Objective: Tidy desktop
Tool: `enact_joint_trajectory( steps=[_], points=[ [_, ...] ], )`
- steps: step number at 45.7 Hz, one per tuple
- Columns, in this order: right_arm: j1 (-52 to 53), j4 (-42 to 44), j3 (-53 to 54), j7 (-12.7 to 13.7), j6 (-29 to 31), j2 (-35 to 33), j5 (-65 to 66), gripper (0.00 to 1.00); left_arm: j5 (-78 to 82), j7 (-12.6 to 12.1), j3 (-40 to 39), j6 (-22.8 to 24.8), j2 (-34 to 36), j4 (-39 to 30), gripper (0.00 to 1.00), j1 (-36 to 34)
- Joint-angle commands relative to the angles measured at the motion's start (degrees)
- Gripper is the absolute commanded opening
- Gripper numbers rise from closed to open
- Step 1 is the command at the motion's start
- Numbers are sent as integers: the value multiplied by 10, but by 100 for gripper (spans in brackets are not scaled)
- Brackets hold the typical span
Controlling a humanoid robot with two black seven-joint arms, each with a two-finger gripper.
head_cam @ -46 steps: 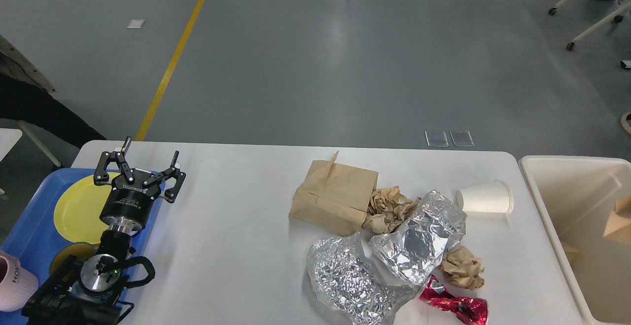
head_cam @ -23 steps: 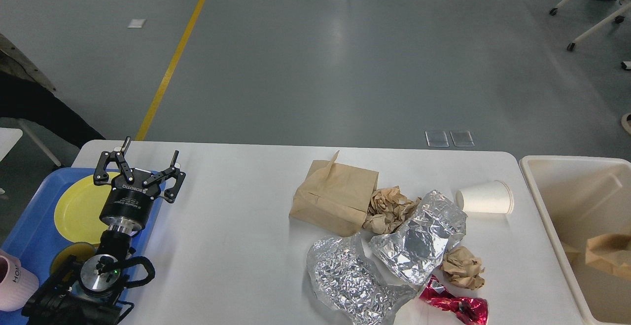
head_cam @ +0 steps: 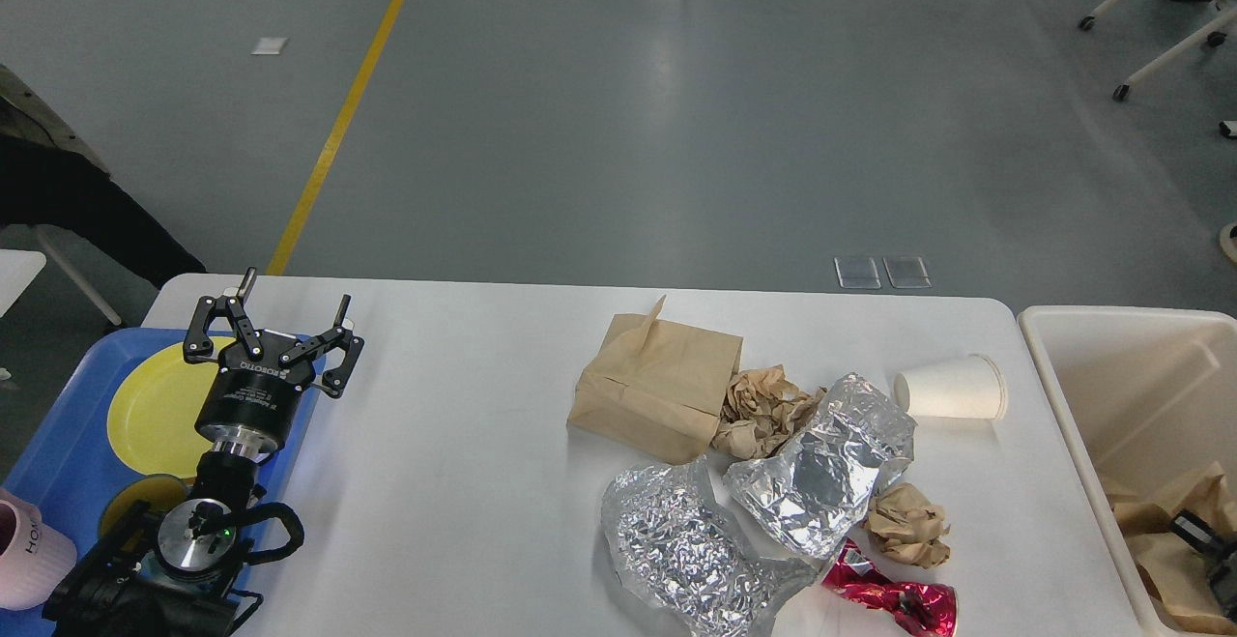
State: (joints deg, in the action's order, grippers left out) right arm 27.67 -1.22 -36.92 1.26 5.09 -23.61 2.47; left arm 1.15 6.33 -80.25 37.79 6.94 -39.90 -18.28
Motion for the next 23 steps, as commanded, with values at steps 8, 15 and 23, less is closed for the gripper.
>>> enact_joint_trajectory(
  steps=[8,15,23],
  points=[
    [-12,-3,-1,2,0,18,0,0,0,0,0,0,0,0,97,0],
    [-16,-5,-1,2,1,26,0,0,0,0,0,0,0,0,97,0],
    [-19,-5,-2,2,0,28,0,0,0,0,0,0,0,0,97,0]
  ],
)
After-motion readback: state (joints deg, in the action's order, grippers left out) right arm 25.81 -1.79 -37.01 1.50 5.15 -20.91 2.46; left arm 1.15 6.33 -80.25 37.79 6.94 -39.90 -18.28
